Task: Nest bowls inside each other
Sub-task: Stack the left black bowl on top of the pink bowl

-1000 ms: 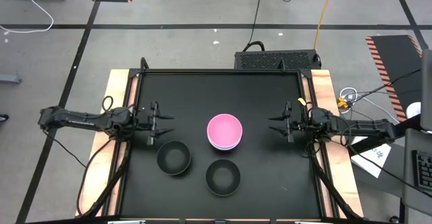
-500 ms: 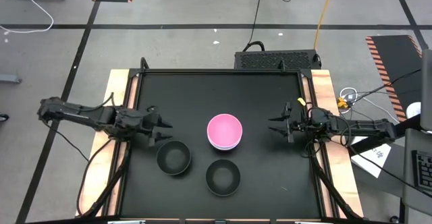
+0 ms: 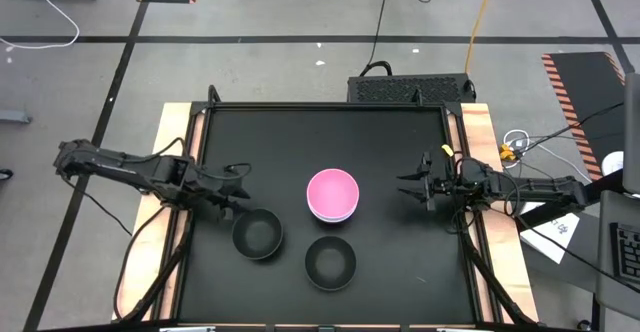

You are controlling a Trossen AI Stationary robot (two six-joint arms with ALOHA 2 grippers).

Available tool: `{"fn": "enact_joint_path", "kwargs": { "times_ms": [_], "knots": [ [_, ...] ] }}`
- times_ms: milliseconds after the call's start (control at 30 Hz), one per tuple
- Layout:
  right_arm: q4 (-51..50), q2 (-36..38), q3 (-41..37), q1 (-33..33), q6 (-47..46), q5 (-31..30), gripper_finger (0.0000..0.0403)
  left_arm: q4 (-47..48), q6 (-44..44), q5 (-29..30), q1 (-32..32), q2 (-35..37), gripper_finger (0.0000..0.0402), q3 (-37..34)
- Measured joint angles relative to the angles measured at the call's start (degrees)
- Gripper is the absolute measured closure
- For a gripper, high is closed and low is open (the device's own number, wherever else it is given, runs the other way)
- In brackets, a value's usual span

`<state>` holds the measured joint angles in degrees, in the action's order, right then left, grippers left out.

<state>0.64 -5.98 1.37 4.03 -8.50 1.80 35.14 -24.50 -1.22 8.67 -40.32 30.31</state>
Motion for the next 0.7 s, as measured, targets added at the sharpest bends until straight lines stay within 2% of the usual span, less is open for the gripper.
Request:
{"fn": "enact_joint_path", "kwargs": {
  "times_ms": [233,433,700],
  "knots": [
    [-0.02,-0.04,0.00,0.00,-0.50,0.01,0.0248,5.89,-2.26,-0.03,0.00,-3.62,0.0185,5.12],
    [-0.04,-0.07,0.00,0.00,-0.73,0.02,0.0248,10.19,-6.46,-0.84,0.00,-9.39,0.0185,5.70],
    [-0.09,-0.09,-0.04,0.00,-0.93,0.02,0.0248,10.40,-7.73,-4.64,0.00,-15.78,0.0185,5.70]
  ]
}}
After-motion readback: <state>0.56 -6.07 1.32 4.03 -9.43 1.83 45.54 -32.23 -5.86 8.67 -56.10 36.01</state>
